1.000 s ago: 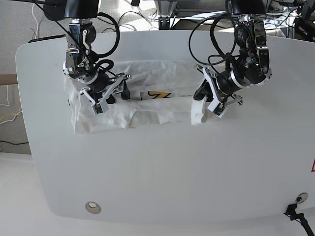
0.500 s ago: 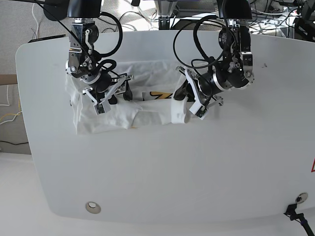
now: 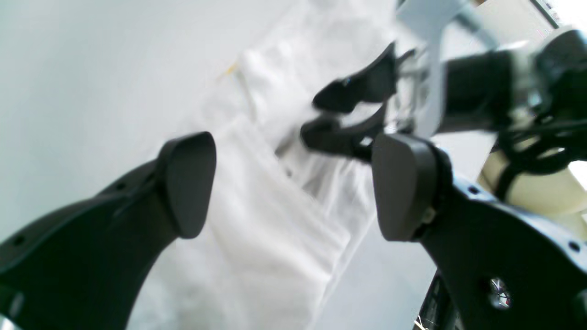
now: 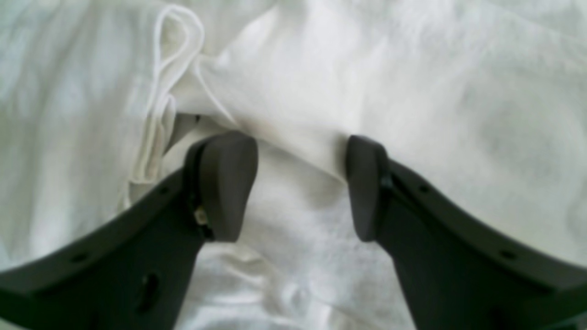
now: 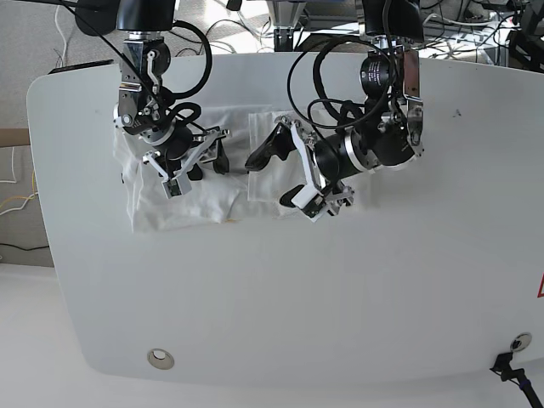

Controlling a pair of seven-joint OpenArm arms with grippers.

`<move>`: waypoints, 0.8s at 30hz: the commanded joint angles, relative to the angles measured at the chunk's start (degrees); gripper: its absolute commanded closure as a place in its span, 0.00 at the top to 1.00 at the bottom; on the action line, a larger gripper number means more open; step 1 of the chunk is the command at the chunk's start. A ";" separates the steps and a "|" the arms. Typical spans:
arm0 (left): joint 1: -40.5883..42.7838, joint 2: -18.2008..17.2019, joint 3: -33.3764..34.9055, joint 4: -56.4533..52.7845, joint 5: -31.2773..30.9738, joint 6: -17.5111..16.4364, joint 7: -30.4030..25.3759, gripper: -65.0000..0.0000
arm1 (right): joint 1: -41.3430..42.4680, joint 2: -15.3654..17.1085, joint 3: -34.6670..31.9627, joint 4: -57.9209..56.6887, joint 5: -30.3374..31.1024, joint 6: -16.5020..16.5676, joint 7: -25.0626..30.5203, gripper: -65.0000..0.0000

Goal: Fold the T-shirt properly
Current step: 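Grasp the strip's end with the left gripper and fold it toward the right gripper, then release the left gripper and move the right gripper to the other end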

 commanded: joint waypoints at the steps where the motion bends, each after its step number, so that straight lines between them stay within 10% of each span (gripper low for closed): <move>1: -1.37 -1.63 -0.62 1.63 -0.99 -0.12 -0.12 0.77 | 0.58 0.17 0.06 0.48 0.23 0.32 -0.35 0.53; 10: -0.40 -15.34 -5.10 -3.56 9.29 -0.12 -5.48 0.73 | 0.58 0.08 0.06 0.83 0.67 0.32 -0.35 0.53; 17: 1.71 -16.04 -5.02 -7.43 17.73 -0.12 -14.36 0.00 | 0.58 0.00 0.06 3.03 0.67 0.32 -0.35 0.52; 24: 1.97 -14.02 -4.84 -9.71 26.35 -0.12 -18.85 0.00 | 0.40 0.08 0.06 9.89 0.67 0.14 -0.79 0.24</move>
